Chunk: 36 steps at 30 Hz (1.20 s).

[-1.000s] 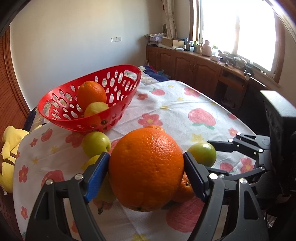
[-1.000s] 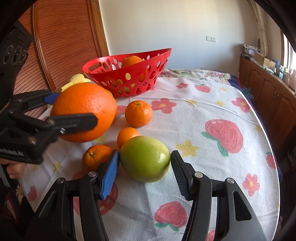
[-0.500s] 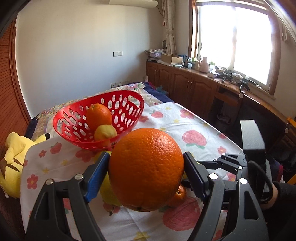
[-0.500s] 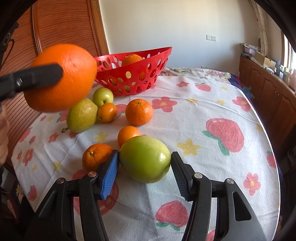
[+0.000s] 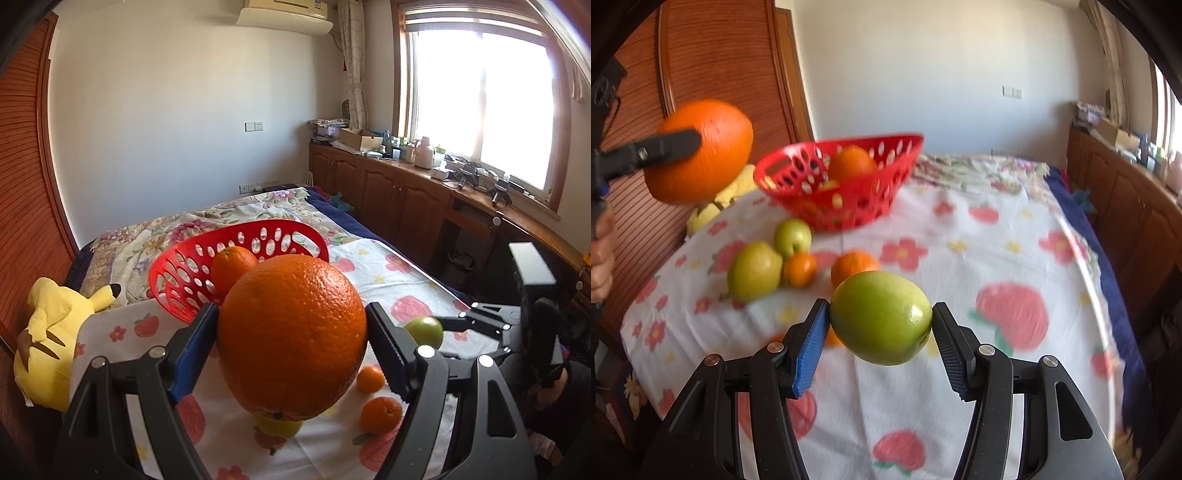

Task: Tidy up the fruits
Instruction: 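Grasp and lift the green apple with the right gripper while the left gripper lifts the orange, then carry the apple with the right gripper while the left gripper carries the orange over the basket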

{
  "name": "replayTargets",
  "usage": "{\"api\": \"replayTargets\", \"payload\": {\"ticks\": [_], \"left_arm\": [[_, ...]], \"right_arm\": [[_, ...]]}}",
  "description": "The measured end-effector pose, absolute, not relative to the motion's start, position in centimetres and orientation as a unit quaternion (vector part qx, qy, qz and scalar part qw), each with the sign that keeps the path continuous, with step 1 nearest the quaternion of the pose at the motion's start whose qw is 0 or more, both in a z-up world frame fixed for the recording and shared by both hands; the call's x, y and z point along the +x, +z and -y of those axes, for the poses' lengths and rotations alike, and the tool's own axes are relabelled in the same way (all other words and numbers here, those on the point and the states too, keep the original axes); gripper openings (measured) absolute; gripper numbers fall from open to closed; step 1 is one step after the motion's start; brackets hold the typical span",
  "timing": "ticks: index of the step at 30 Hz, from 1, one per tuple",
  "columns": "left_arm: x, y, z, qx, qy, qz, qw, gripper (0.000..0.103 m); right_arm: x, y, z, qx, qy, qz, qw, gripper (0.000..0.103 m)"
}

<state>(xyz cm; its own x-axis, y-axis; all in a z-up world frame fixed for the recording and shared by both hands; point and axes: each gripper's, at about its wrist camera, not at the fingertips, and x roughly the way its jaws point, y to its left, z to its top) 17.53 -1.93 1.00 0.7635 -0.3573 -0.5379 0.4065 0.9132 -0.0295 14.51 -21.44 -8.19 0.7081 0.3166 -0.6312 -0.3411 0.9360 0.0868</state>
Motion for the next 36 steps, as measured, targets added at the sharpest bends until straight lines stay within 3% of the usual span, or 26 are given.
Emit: {"api": "replayTargets", "payload": {"ticks": [16,36], "left_arm": [[24.9,1.1,0.3,0.052,-0.175,-0.292,0.939,0.079],[33.6,-5.5,0.2,0.069,-0.145,-0.359,0.919,0.079]], "right_arm": [[23.1,-1.2,18.5,-0.060,0.212,-0.292,0.931,0.058],[31.0,-4.3,14.2,-0.089,0.244,-0.325,0.909,0.058]]}}
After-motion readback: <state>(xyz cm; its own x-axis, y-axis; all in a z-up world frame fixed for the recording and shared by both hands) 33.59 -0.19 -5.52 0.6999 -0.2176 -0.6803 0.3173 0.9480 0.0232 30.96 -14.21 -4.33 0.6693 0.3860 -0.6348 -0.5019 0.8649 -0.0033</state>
